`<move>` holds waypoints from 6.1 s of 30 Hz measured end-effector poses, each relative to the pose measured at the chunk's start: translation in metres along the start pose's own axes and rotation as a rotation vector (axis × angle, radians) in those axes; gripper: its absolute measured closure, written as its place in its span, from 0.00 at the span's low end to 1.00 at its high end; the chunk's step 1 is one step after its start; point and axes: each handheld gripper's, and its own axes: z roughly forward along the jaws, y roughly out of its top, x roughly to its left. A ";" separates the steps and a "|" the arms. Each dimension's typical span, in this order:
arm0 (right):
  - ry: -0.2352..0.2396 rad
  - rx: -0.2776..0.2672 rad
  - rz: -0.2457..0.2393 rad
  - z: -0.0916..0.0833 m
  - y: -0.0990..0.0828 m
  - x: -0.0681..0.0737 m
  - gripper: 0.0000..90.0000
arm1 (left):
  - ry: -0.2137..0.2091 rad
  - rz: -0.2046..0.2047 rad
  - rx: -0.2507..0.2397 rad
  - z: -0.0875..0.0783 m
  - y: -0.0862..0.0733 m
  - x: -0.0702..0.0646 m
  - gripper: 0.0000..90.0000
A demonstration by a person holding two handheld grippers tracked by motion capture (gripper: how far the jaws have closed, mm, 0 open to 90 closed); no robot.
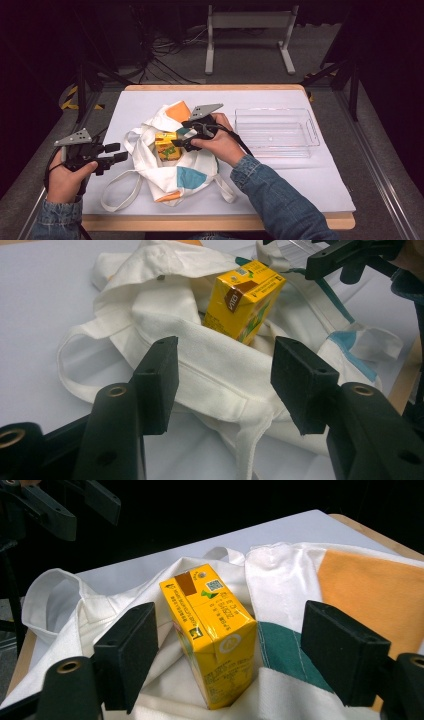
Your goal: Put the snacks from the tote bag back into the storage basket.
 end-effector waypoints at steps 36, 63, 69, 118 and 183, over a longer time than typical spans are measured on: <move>0.068 0.081 -0.068 0.048 -0.017 0.001 0.38 | -0.015 -0.031 0.012 0.002 -0.005 0.004 0.47; 0.060 0.125 -0.180 0.039 -0.005 0.006 0.57 | -0.014 -0.036 0.003 -0.001 -0.005 0.005 0.46; 0.063 0.110 -0.191 0.032 0.004 0.008 0.57 | -0.014 -0.040 -0.003 -0.002 -0.005 0.005 0.46; 0.055 0.011 -0.264 -0.098 0.061 0.009 0.57 | 0.010 -0.032 -0.007 -0.002 -0.004 0.006 0.38; -0.095 -0.016 -0.167 -0.236 -0.011 -0.085 0.57 | 0.091 -0.070 -0.056 -0.001 -0.008 0.011 0.11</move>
